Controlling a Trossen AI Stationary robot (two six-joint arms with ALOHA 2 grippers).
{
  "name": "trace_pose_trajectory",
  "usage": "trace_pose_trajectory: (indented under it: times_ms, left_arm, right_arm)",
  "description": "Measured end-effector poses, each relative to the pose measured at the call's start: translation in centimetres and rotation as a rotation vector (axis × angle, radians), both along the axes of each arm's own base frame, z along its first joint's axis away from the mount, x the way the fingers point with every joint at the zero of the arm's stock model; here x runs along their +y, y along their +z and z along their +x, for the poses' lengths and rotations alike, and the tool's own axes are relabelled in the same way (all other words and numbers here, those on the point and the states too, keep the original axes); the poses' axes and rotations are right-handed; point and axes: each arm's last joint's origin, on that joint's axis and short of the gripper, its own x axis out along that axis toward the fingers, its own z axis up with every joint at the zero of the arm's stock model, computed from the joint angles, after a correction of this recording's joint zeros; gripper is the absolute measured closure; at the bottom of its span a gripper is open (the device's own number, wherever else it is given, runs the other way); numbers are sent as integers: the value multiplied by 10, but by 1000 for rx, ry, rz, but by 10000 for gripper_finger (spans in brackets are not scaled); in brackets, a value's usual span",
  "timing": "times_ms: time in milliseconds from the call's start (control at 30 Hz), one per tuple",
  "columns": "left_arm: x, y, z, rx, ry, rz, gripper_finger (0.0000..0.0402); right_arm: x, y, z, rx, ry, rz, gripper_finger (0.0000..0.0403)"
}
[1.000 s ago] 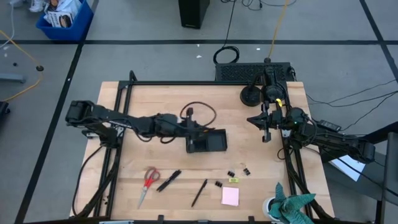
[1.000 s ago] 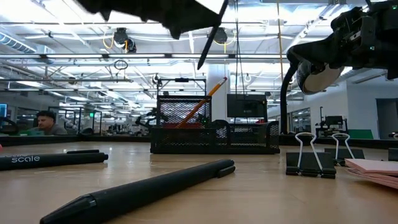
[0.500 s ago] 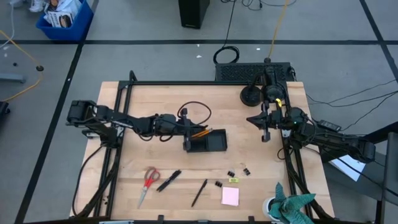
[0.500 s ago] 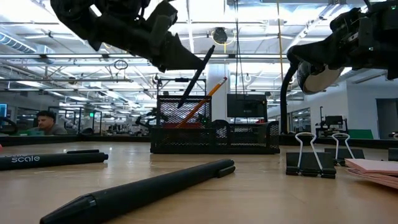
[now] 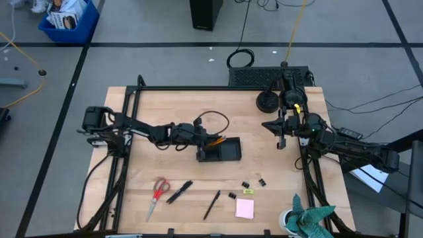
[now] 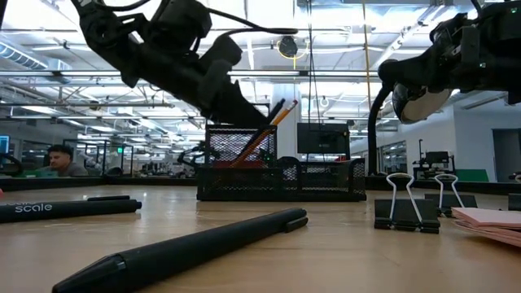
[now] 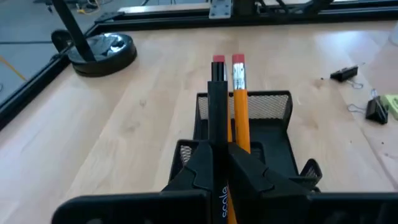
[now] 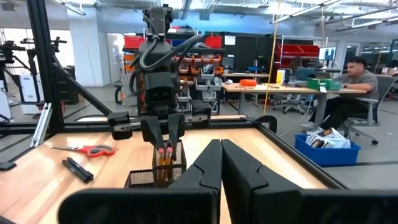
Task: Pick and place office supplies into organizer
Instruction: Put the pen into the top left section of the desk organizer, then put the left pen into the top left section of the desk organizer
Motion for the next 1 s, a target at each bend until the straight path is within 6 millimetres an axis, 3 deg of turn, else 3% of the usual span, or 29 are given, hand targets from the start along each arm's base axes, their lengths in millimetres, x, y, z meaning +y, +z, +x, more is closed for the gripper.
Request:
trace_pose_trajectory:
  times_ms: [267, 633, 833, 1000]
  left_arm:
    - [0, 2, 0, -5, 2, -4, 366]
    - [0, 5, -3, 1, 9, -17, 261]
    - [-8, 39, -16, 54, 41, -30, 228]
    - [-44, 73, -29, 308, 95, -101, 231]
  right_arm:
    - [0, 0, 0, -1, 1, 0, 403]
    - [0, 0, 0, -1, 1, -1, 403]
    - [0, 0, 0, 1, 2, 0, 403]
    - [0, 0, 0, 0, 2, 0, 403]
